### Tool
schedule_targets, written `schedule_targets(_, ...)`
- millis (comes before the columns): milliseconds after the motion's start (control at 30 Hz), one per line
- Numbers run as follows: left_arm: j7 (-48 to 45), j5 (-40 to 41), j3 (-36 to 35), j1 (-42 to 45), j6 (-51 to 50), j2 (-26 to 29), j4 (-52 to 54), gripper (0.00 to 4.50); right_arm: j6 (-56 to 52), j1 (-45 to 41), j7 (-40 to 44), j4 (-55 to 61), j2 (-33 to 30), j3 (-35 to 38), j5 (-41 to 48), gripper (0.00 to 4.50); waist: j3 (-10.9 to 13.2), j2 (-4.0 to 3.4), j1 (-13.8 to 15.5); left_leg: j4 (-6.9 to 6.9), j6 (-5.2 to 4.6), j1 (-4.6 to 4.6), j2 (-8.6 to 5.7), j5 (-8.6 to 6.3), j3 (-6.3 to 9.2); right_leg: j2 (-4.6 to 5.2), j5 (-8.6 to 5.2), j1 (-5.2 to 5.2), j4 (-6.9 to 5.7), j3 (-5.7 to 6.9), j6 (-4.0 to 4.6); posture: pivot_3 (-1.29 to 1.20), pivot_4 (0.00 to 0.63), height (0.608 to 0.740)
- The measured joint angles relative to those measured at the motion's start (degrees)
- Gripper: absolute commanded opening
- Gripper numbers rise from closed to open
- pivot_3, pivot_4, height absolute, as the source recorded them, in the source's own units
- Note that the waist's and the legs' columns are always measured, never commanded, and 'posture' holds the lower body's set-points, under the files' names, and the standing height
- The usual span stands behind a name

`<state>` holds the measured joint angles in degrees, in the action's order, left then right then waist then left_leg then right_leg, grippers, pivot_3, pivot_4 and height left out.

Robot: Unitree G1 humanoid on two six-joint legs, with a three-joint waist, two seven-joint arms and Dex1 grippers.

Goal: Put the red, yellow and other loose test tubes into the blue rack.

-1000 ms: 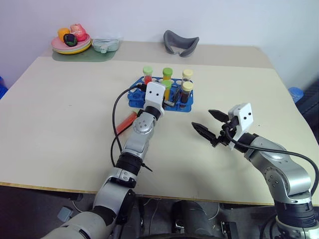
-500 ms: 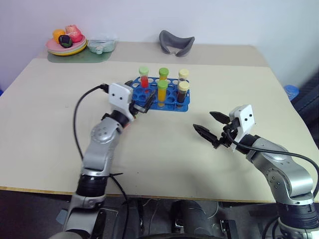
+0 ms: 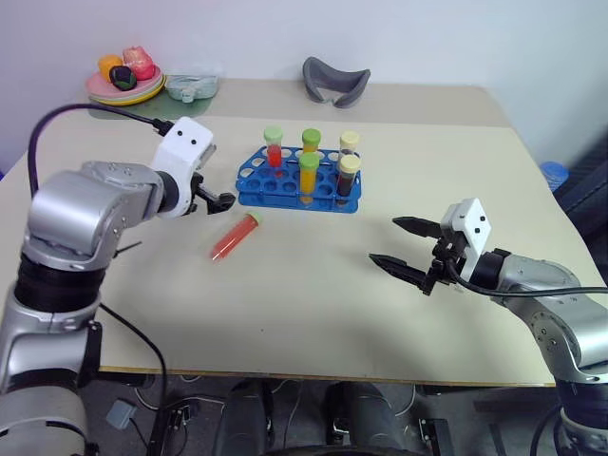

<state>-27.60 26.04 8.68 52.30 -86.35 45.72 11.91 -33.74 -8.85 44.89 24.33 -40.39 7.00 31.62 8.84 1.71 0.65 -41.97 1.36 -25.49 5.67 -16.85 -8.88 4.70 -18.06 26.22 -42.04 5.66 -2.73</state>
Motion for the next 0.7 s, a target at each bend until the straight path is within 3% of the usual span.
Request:
schedule_targets(267,-5.2,-1.0,16.7,13.9,-3.3,-4.4,-19.0,4.45,0.3,-0.7,-0.2,-0.2,1.1,-2.2,-0.6,4.45,0.1,0.06,0.0,-0.10,-0.01,-0.11,0.00,-0.01,-0.03,-0.01,0.00,0.11,-0.05,0.00,0.00,0.00,0.150,0.680)
schedule_targets(700,-7.3,-6.2,30.3,22.6,-4.1,-11.6,-36.0,4.45,0.3,3.3,-3.3,1.9,3.4,-2.2,-0.6,4.45,0.1,0.05,0.0,-0.13,-0.01,-0.12,-0.01,-0.01,-0.07,0.01,0.00,0.13,-0.06,-0.03,-0.01,0.00,0.150,0.680)
